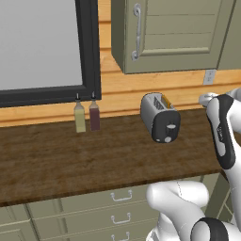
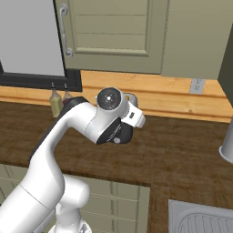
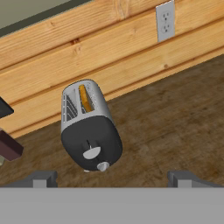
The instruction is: Start the toaster. Once the lever pops up, take the bread to the plate on the dining counter.
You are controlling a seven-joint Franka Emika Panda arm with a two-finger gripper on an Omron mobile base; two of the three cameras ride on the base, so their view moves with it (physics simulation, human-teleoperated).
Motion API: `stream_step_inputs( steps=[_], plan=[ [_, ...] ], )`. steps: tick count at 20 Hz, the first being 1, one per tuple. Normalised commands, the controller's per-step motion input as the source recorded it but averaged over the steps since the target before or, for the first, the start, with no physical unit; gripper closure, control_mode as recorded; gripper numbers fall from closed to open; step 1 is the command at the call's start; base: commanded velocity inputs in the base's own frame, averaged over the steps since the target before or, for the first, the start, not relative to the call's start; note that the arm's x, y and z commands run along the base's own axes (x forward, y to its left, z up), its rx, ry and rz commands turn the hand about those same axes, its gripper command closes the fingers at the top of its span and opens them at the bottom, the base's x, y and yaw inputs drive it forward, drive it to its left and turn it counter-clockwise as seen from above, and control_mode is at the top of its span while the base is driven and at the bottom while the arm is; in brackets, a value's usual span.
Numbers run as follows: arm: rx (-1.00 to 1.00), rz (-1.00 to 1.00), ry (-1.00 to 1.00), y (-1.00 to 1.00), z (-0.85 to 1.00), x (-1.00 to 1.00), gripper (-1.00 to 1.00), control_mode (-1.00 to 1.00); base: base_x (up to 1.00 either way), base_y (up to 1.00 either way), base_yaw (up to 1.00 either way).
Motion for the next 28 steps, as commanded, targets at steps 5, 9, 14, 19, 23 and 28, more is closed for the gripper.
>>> stream_step_inputs(
  steps=[5, 9, 14, 19, 23, 28],
  plan=[
    [0.00, 0.00, 0.00, 0.00, 0.00, 0.00, -1.00, -1.00, 0.00, 0.00, 0.00],
    [0.00, 0.00, 0.00, 0.00, 0.00, 0.00, -1.00, -1.00, 0.00, 0.00, 0.00],
    [0.00, 0.00, 0.00, 0.00, 0.00, 0.00, -1.00, -1.00, 0.00, 0.00, 0.00],
    [0.00, 0.00, 0.00, 0.00, 0.00, 0.00, -1.00, -1.00, 0.00, 0.00, 0.00],
    [0.00, 0.00, 0.00, 0.00, 0.00, 0.00, -1.00, -1.00, 0.00, 0.00, 0.00],
    [0.00, 0.00, 0.00, 0.00, 0.00, 0.00, -1.00, -1.00, 0.00, 0.00, 0.00]
  ],
)
